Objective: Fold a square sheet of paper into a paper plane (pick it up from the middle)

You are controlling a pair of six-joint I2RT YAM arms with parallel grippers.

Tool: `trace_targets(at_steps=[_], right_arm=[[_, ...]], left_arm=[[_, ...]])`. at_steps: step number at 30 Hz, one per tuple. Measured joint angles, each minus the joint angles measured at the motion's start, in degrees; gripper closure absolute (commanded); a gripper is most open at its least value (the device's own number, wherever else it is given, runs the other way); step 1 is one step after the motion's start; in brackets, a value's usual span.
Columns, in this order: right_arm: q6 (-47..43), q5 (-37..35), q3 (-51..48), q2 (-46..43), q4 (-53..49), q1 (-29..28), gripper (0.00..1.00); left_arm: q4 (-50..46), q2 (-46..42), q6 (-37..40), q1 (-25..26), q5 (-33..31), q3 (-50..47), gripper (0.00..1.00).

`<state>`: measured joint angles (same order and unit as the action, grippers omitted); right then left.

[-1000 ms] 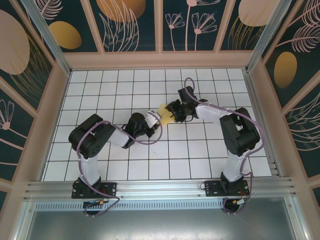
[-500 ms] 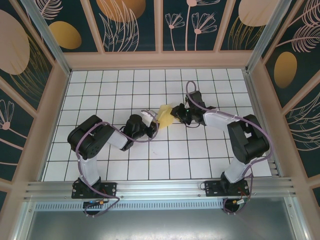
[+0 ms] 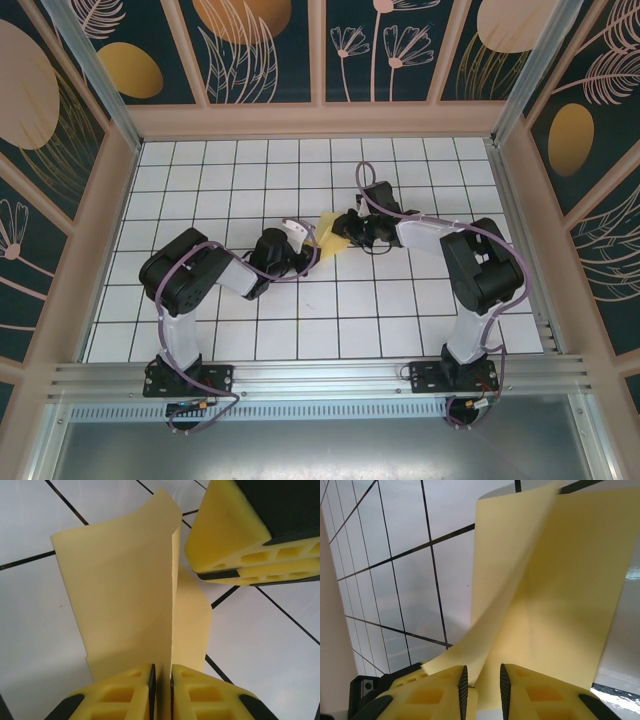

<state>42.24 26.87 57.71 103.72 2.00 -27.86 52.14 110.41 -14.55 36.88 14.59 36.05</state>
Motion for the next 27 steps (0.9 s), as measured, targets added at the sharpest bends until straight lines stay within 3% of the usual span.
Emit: trace_targets(at_steps=[20,27], right_arm=[[-3.4,0.2,0.3,2.3,1.9,-0.4,0.69],[-3.4,0.2,2.1,5.3,1.5,-0.8,0.69]], left_arm=[[-3.2,0.1,-14.7,-0.9,0.7,1.2,0.83],[-3.1,0.1,-16.7,-1.1,1.0,1.2,0.83]])
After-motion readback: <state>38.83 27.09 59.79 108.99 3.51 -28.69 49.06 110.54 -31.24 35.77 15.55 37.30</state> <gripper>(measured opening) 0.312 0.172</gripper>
